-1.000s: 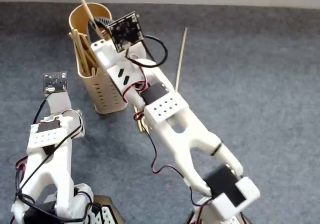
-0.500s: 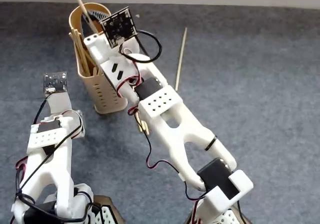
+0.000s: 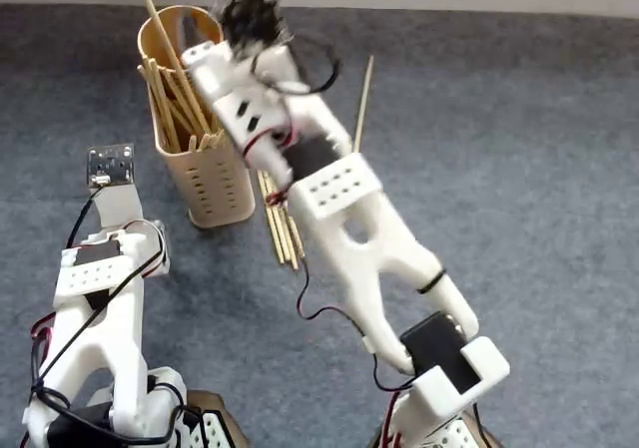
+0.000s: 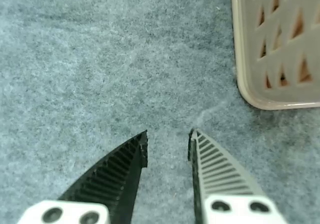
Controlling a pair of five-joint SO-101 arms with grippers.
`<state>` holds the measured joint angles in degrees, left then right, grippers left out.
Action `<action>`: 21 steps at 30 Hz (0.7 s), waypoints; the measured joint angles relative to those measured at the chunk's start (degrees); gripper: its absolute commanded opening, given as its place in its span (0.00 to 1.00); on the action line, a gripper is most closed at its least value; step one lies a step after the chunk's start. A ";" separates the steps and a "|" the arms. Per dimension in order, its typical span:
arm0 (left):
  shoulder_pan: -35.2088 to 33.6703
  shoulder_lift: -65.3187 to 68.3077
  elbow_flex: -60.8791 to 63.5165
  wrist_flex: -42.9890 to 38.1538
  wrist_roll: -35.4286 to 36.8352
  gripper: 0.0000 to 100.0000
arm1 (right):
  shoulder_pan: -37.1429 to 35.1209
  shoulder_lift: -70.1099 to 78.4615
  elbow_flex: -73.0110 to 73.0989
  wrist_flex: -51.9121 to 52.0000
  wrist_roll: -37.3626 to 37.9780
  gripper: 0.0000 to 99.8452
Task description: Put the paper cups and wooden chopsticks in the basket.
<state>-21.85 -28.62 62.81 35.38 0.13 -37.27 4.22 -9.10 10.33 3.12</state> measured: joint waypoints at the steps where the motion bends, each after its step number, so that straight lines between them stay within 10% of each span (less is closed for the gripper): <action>1: -0.18 0.00 0.00 0.00 0.00 0.16 | 0.88 -0.70 -2.64 5.89 0.00 0.21; 13: -15.74 0.09 -35.08 23.03 1.23 0.17 | 12.04 -11.69 -28.84 85.45 0.00 0.01; 21: -15.74 0.26 -81.23 50.73 1.23 0.22 | 19.43 -23.38 15.65 73.49 0.00 0.01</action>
<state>-37.58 -28.35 -18.42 86.11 1.36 -17.85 -19.16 6.55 83.82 3.12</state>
